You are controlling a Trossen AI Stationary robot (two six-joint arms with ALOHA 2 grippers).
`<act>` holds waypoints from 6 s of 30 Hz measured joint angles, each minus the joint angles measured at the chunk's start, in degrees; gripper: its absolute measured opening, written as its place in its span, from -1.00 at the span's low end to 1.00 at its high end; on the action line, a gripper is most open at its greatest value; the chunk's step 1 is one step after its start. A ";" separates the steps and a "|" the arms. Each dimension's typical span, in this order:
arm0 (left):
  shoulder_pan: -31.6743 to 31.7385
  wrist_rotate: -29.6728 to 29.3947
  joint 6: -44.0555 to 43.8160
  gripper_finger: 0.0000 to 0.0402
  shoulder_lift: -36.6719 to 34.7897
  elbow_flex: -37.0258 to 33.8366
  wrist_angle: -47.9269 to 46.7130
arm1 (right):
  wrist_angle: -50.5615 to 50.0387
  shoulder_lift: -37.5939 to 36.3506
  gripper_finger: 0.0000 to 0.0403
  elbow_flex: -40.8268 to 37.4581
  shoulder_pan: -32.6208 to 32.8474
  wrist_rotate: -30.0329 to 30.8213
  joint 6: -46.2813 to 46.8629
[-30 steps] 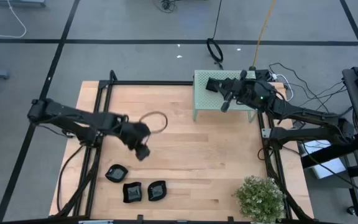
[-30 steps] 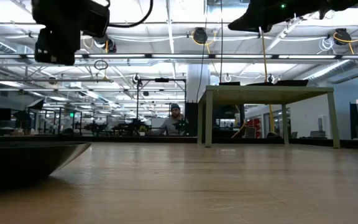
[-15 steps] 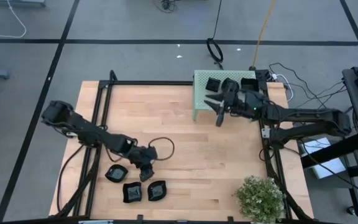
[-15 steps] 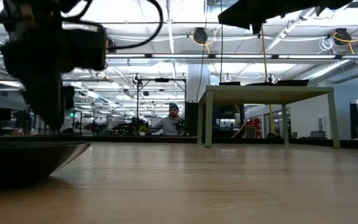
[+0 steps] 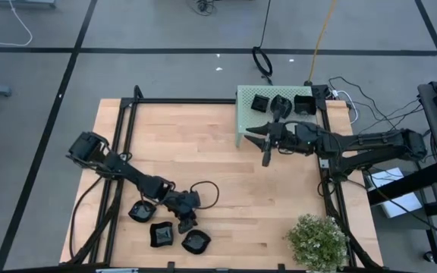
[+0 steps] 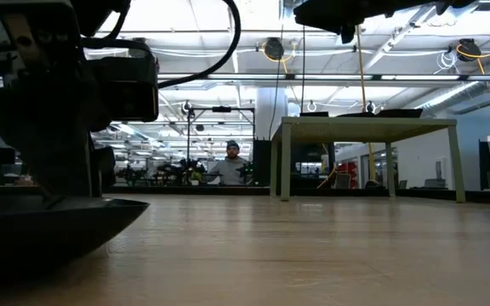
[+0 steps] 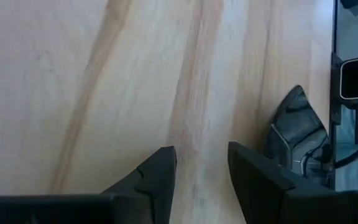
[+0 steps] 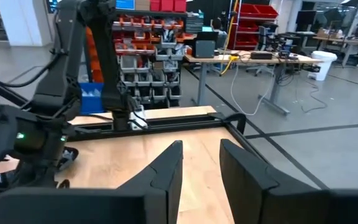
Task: Pick & Place Mini shaped plates
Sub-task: Move the bottom leaf-shaped plate to the center of the table, then move the distorted square plate to the center of the table
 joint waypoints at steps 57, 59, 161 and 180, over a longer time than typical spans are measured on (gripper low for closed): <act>-9.71 -4.34 -1.82 -0.23 4.30 0.79 11.69 | -0.43 -0.04 -0.54 -0.04 5.17 -0.04 -0.41; -9.69 -3.95 -1.79 -0.23 5.20 1.65 11.61 | -0.54 -0.04 -0.54 -0.04 5.14 -0.04 -0.42; -6.74 5.01 1.46 -0.32 -5.18 14.66 -52.50 | -1.99 -0.15 -0.54 -0.04 5.14 1.25 1.61; -10.77 -6.19 4.55 -0.24 -5.16 9.75 -38.63 | -1.67 -0.13 -0.54 -0.04 5.14 1.27 1.53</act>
